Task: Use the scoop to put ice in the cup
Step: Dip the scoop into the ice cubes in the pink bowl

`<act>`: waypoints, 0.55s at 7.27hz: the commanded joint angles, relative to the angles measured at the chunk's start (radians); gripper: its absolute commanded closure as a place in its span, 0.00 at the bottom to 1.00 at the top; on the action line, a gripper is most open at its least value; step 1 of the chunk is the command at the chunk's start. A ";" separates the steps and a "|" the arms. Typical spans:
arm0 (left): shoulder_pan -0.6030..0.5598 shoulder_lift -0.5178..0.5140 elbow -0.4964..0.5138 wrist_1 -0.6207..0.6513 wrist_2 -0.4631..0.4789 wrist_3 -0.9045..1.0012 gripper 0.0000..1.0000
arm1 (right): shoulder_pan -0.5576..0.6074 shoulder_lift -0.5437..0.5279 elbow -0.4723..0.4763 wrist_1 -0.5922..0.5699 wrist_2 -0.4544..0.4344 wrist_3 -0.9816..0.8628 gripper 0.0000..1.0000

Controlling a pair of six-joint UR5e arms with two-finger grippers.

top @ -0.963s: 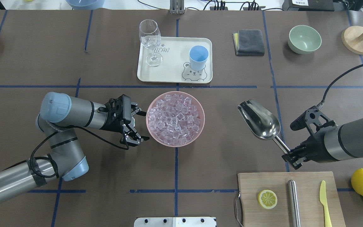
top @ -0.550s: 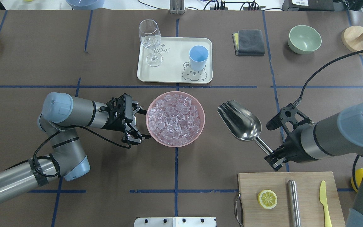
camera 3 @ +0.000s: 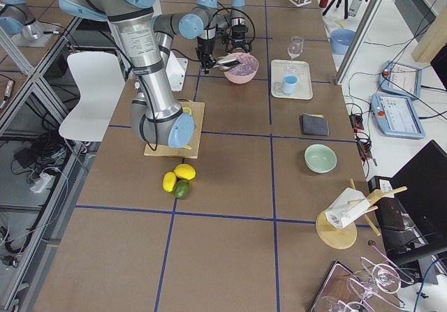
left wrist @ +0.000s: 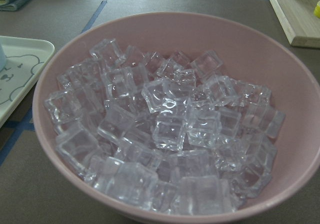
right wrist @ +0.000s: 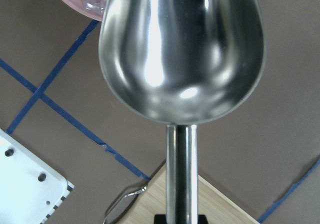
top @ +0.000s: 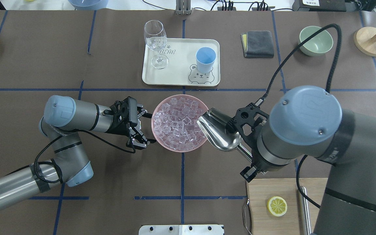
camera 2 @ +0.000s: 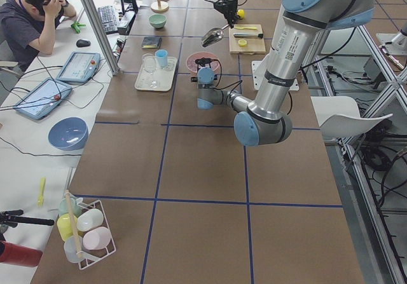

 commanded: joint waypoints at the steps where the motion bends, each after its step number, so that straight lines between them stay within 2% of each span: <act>1: 0.000 0.000 0.003 -0.002 -0.002 0.000 0.00 | -0.005 0.228 -0.105 -0.308 -0.030 -0.116 1.00; 3: 0.000 0.000 0.005 -0.002 -0.002 0.000 0.00 | -0.004 0.316 -0.202 -0.431 -0.053 -0.227 1.00; 4: 0.001 0.000 0.006 -0.002 -0.002 0.000 0.00 | -0.004 0.368 -0.289 -0.472 -0.054 -0.244 1.00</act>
